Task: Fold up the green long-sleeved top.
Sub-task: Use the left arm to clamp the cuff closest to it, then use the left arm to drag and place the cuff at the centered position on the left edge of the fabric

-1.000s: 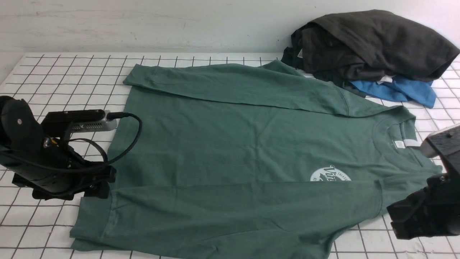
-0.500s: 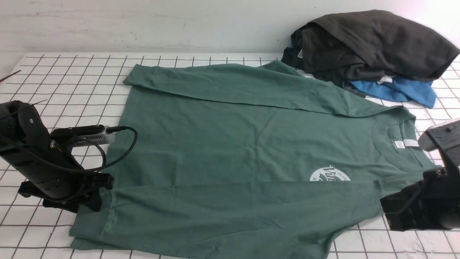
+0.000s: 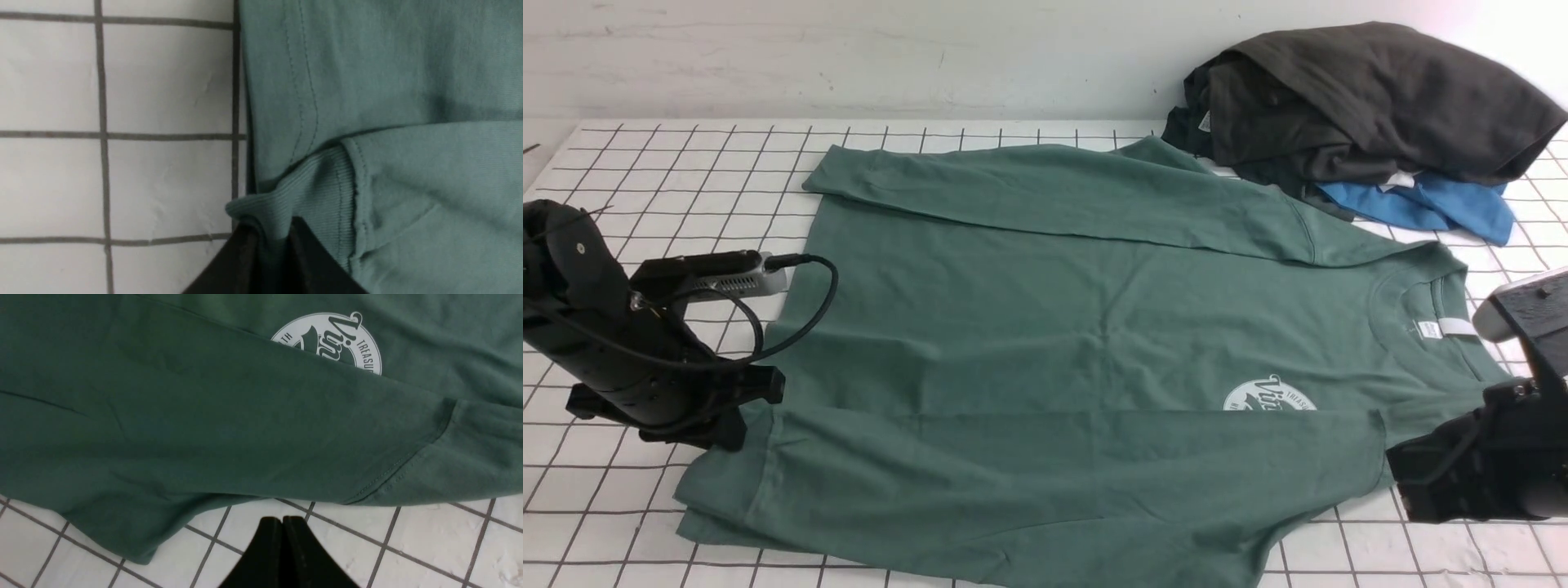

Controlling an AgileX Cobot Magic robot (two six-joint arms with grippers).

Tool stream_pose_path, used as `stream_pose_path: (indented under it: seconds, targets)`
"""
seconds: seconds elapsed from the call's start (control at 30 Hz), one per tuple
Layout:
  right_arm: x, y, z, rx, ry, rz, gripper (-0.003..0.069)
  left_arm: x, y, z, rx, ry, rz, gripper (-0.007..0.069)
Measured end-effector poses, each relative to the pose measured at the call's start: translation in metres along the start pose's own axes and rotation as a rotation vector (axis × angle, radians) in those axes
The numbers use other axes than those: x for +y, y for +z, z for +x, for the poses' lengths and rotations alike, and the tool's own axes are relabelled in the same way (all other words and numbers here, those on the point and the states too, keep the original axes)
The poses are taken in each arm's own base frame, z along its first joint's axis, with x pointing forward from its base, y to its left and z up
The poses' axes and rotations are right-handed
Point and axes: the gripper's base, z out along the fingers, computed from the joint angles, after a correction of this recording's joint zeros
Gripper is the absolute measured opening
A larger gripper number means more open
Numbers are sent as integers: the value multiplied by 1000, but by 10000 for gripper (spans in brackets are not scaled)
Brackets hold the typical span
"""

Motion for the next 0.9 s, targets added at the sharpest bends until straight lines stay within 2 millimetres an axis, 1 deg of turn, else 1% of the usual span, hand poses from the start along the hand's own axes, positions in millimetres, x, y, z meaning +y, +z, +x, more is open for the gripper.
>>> stream_pose_path:
  seconds: [0.03, 0.07, 0.13, 0.17, 0.2, 0.23, 0.3, 0.33, 0.4, 0.43, 0.47, 0.5, 0.53, 0.57, 0.6, 0.67, 0.73, 0.77, 0.87, 0.9]
  targets:
    - [0, 0, 0, 0, 0, 0, -10, 0, 0, 0, 1, 9, -3, 120]
    - [0, 0, 0, 0, 0, 0, -10, 0, 0, 0, 1, 9, -2, 120]
    - [0, 0, 0, 0, 0, 0, -10, 0, 0, 0, 0, 13, -5, 193]
    - [0, 0, 0, 0, 0, 0, -10, 0, 0, 0, 0, 16, -5, 259]
    - [0, 0, 0, 0, 0, 0, -10, 0, 0, 0, 0, 16, -5, 259]
    - [0, 0, 0, 0, 0, 0, -10, 0, 0, 0, 0, 17, -6, 320]
    - [0, 0, 0, 0, 0, 0, -10, 0, 0, 0, -1, 17, -6, 332]
    - [0, 0, 0, 0, 0, 0, -10, 0, 0, 0, -2, 17, -6, 325]
    - [0, 0, 0, 0, 0, 0, -10, 0, 0, 0, -2, 18, -7, 275]
    - [0, 0, 0, -1, 0, 0, -10, 0, 0, 0, -2, 18, -7, 221]
    - [0, 0, 0, -1, 0, 0, -10, 0, 0, 0, -2, 18, -7, 190]
    - [0, 0, 0, -1, 0, 0, -10, 0, 0, 0, -2, 22, -7, 122]
    - [0, 0, 0, -1, 0, 1, -10, -1, 0, 0, -2, 24, -6, 81]
    - [0, 0, 0, -1, 0, 1, -10, -1, 0, 0, -2, 26, -6, 64]
    - [0, 0, 0, -4, 0, 2, -10, -3, -1, -2, 0, 46, -3, 25]
    - [0, 0, -1, -6, 0, 3, -10, -10, -7, -7, 0, 89, 8, 15]
    - [0, 0, -1, -6, 0, 4, -10, -22, -20, -17, -26, 151, 23, 13]
    - [0, 0, -1, -6, 0, 4, -10, -25, -22, -18, -28, 166, 26, 13]
    - [0, 0, -1, -6, -1, 4, -10, -59, -67, -46, -192, 298, 55, 13]
    - [0, 0, -1, -6, -1, 4, -10, -65, -78, -53, -234, 317, 61, 13]
